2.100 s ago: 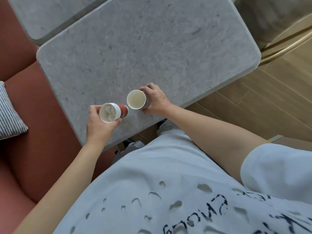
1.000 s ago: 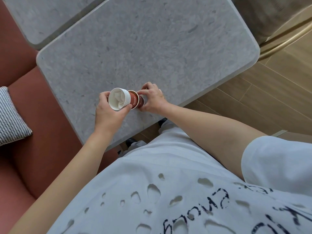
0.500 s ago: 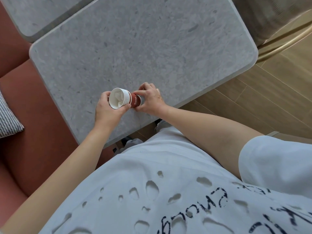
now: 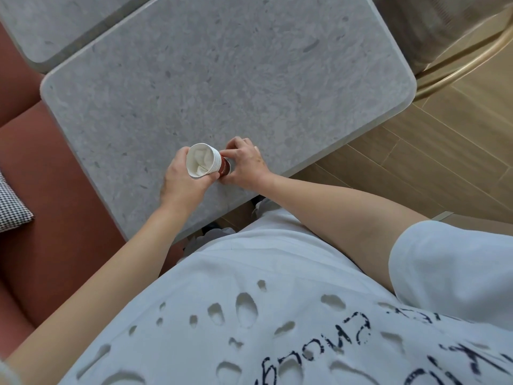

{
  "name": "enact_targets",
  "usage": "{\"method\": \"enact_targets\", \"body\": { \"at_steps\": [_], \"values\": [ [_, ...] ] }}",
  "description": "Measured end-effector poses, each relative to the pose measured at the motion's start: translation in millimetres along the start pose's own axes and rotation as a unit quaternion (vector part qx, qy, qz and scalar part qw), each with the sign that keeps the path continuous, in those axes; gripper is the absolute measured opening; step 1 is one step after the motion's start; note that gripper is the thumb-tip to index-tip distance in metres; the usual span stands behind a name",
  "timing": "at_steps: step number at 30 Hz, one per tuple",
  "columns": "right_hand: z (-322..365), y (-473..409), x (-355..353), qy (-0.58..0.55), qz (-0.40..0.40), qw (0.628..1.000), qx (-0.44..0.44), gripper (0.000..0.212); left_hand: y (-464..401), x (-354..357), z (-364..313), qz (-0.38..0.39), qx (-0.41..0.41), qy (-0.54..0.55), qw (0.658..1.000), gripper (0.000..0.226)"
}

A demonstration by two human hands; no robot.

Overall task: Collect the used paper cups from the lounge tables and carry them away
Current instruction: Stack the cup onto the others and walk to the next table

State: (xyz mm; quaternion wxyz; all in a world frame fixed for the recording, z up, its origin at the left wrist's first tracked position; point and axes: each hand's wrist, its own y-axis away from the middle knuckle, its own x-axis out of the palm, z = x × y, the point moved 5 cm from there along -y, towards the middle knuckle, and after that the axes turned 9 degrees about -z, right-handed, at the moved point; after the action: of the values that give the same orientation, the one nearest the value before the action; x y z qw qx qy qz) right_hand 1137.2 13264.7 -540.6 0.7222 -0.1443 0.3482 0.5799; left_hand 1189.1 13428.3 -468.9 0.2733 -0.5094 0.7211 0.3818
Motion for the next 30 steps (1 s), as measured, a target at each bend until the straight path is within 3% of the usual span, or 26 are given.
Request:
{"method": "enact_targets", "body": {
  "at_steps": [6,12,20,24,30],
  "values": [
    [4,11,-4,-0.011,-0.019,0.999,0.024,0.05,-2,1,-1,0.024,0.025,0.015,0.999,0.05],
    [8,26,-29,-0.046,-0.077,0.994,0.058,0.057,-5,-6,-19,0.06,0.082,0.06,0.993,0.048],
    [47,50,-84,-0.069,-0.203,0.974,0.076,0.055,-12,-48,-80,0.09,0.219,0.102,0.966,0.05],
    [76,73,-119,-0.057,-0.274,0.957,0.072,0.051,-6,-74,-107,0.097,0.274,0.126,0.949,0.072],
    [125,114,-174,-0.035,-0.381,0.923,0.046,0.05,19,-111,-165,0.09,0.366,0.171,0.911,0.077]
  ]
}}
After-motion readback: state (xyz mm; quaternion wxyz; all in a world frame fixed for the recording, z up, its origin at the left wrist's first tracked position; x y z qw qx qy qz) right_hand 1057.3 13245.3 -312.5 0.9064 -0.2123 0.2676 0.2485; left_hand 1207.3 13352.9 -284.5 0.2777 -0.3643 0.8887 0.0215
